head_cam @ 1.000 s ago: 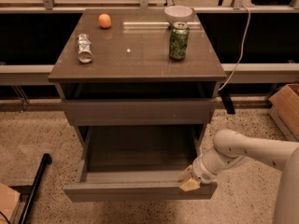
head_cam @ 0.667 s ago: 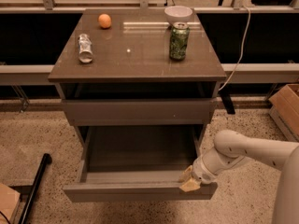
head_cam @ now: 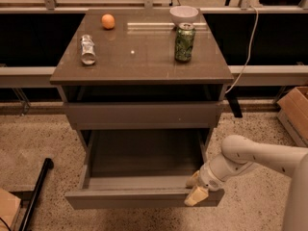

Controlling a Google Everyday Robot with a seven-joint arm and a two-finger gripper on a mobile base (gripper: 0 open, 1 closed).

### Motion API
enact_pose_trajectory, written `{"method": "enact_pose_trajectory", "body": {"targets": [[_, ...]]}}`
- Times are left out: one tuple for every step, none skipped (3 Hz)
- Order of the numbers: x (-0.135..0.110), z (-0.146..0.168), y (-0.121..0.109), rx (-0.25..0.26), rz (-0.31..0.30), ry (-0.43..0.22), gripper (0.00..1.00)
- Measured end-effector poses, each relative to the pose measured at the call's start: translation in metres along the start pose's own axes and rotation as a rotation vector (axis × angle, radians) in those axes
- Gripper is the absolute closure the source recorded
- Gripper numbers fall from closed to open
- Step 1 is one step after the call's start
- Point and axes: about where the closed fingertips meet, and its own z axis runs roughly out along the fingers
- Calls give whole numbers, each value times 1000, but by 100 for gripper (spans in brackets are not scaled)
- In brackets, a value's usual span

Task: Open middle drawer

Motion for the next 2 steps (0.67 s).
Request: {"method": "enact_pose_trajectory", "body": {"targets": [[-7,-22,9,29,-55,-78,0],[-14,-41,17,51,-108,-150,0]]}}
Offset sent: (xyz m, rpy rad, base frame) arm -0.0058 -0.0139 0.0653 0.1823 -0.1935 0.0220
